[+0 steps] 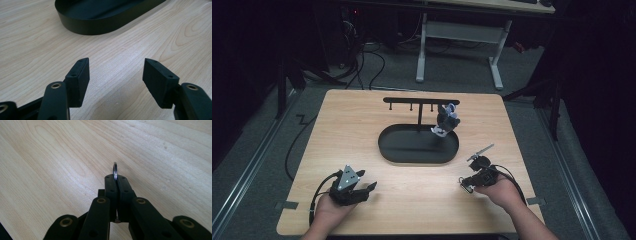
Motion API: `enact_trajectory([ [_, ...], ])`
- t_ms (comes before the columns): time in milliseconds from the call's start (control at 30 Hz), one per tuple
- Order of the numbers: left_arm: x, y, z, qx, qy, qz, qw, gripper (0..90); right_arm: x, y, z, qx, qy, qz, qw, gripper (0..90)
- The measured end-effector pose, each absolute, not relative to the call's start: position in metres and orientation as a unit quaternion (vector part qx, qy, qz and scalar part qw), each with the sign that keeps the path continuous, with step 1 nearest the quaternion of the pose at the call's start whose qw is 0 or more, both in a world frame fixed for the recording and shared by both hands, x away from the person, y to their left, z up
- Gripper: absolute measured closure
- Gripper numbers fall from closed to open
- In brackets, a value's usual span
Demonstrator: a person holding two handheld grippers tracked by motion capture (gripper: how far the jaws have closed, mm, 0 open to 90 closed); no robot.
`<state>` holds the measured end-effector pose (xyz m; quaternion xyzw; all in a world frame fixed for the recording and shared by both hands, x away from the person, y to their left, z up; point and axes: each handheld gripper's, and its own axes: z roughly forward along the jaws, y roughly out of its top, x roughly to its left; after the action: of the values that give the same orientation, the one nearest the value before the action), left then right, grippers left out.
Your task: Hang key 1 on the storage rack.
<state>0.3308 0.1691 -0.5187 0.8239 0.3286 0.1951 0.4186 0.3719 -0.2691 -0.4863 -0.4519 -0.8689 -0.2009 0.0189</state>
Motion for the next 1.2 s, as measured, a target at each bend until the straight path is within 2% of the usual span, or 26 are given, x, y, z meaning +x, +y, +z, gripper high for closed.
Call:
enact_trajectory([
  [567,0.331,0.169,-0.519,0.824,0.327,0.197,0.418,39.3,0.37,-0.279,-0.454,-0.447,-0.865,-0.228,-0.003,89.3],
  [1200,0.333,0.17,-0.517,0.819,0.324,0.195,0.432,39.4,0.38,-0.265,-0.427,-0.448,-0.863,-0.232,-0.019,89.2],
])
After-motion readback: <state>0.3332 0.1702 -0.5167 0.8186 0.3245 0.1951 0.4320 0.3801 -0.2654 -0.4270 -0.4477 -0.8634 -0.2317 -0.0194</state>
